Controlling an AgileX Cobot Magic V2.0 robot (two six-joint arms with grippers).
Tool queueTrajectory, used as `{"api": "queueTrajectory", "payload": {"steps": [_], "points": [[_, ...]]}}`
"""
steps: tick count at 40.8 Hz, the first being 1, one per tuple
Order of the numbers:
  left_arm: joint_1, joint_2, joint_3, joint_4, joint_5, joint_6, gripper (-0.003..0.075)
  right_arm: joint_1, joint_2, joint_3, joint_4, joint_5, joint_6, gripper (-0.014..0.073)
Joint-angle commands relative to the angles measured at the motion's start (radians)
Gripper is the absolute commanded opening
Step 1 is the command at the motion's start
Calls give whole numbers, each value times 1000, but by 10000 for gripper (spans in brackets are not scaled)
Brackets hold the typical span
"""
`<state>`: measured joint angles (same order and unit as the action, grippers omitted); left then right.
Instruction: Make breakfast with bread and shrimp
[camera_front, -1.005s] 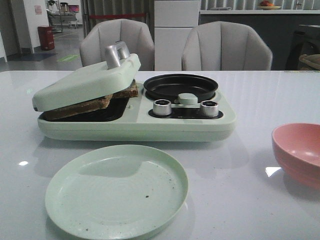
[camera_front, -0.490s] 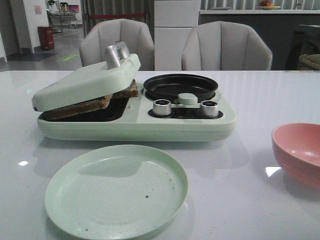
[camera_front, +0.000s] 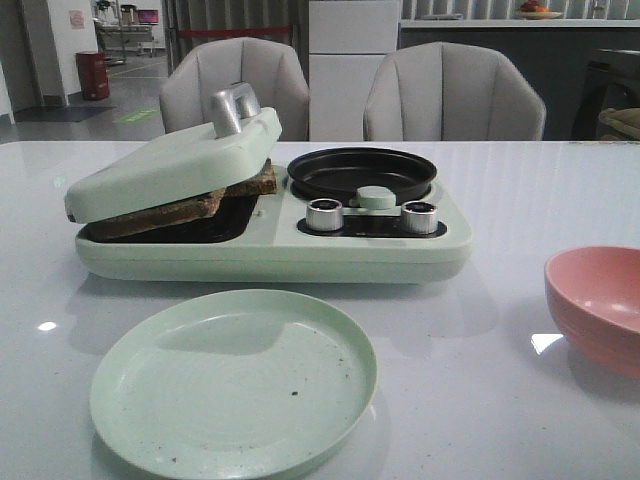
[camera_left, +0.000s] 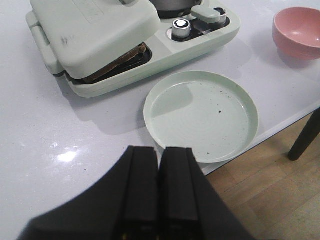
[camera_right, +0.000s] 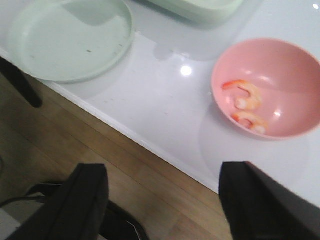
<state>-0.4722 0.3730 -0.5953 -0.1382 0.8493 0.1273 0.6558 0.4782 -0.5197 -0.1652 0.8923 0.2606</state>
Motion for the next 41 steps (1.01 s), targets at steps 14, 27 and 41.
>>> {"api": "queueTrajectory", "payload": {"steps": [14, 27, 41], "points": [[-6, 6, -28, -9, -77, -11, 102, -191, 483, -258, -206, 70, 108, 568], [-6, 6, -28, -9, -77, -11, 101, -557, 782, -473, 53, 75, -165, 568], [-6, 6, -28, -9, -77, -11, 102, -650, 947, -485, 62, -23, -205, 568]]}}
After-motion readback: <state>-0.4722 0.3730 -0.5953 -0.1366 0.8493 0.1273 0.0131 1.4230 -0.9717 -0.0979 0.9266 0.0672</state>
